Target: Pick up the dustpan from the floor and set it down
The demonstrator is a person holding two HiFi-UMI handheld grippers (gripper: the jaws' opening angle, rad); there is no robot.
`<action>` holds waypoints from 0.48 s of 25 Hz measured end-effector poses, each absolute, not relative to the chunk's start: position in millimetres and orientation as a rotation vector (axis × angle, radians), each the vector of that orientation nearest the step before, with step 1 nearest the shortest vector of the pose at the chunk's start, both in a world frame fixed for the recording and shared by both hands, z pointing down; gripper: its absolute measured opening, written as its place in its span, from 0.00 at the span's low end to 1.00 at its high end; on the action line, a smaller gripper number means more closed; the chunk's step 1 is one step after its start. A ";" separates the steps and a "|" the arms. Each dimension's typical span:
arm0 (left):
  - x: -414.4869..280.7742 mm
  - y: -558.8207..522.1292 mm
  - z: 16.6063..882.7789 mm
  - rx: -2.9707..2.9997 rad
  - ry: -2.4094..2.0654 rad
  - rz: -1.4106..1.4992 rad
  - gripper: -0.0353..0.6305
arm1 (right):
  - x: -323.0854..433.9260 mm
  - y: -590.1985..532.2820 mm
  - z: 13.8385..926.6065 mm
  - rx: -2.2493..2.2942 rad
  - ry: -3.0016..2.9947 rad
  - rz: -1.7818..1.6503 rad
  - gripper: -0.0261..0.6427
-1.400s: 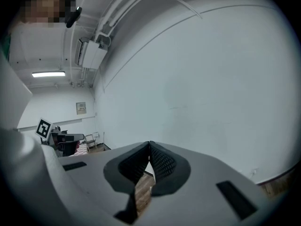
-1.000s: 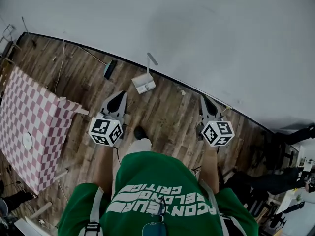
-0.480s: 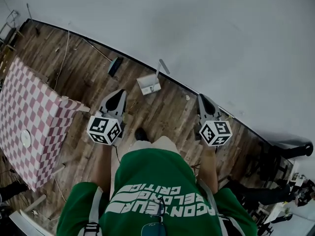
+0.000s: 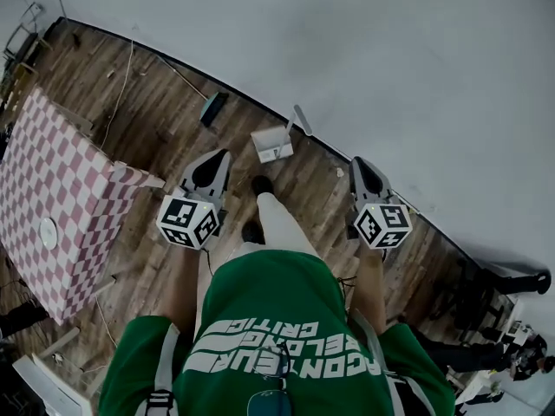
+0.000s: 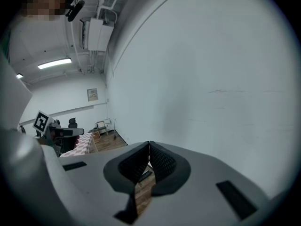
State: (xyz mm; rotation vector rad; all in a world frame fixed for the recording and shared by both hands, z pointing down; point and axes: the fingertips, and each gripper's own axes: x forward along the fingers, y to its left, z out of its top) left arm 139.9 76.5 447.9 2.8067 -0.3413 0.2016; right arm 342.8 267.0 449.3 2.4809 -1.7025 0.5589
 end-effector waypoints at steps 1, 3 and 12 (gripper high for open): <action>142.5 71.4 447.1 2.808 -0.351 0.202 0.04 | 347.7 259.0 449.7 2.471 -1.710 0.556 0.05; 147.5 62.6 446.3 2.806 -0.365 0.205 0.04 | 355.8 243.6 449.6 2.448 -1.717 0.547 0.05; 173.2 27.1 448.6 2.800 -0.381 0.237 0.05 | 378.7 184.4 457.7 2.364 -1.763 0.560 0.05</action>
